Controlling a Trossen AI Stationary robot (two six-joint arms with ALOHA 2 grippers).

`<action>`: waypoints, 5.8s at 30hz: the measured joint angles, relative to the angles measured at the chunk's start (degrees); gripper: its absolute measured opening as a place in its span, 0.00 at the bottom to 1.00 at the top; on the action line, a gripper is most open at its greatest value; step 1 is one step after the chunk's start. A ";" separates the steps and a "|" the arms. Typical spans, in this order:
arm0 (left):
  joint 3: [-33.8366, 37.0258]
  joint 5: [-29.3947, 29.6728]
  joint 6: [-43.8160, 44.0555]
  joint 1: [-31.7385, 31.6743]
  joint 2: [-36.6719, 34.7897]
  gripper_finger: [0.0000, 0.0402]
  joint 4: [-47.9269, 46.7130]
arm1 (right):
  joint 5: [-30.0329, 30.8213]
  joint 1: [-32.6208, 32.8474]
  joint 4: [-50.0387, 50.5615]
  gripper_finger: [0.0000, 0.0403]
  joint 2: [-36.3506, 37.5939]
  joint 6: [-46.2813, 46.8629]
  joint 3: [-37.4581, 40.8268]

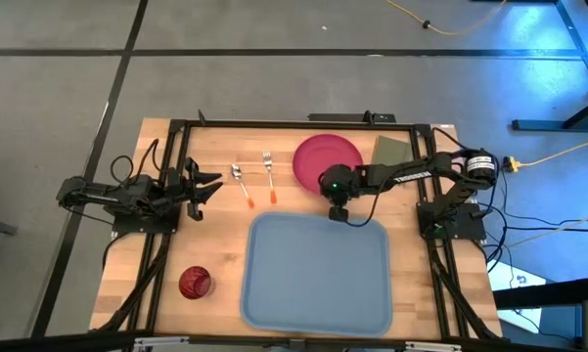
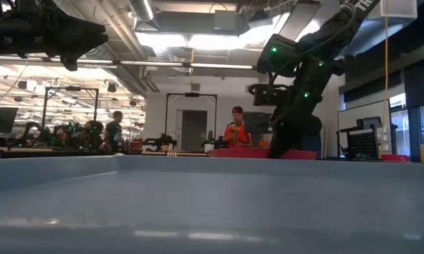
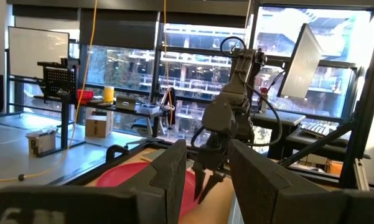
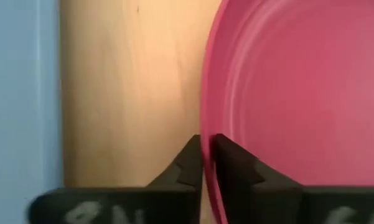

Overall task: Pick and place plate/cup/fork/spoon on tray
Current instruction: Put the pink plate on the blue serving tray, then put the orange fork to the right of the pink plate on the blue serving tray

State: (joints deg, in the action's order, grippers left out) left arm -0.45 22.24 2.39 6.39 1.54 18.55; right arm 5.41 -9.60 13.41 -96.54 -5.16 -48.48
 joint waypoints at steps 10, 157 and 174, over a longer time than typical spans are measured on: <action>-0.02 0.00 0.00 0.02 0.00 0.29 0.01 | 1.06 1.80 4.27 0.01 2.16 1.75 -4.68; 0.00 0.00 0.00 0.02 -0.02 0.29 0.00 | 18.34 42.83 -37.05 0.07 -5.91 34.48 -7.98; -0.02 0.00 0.00 0.00 -0.02 0.29 0.00 | 18.33 42.83 -36.68 0.08 -5.91 30.16 -7.98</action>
State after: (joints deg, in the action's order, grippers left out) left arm -0.47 22.24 2.39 6.39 1.52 18.55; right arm 23.74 33.23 -23.27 -102.45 25.01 -56.47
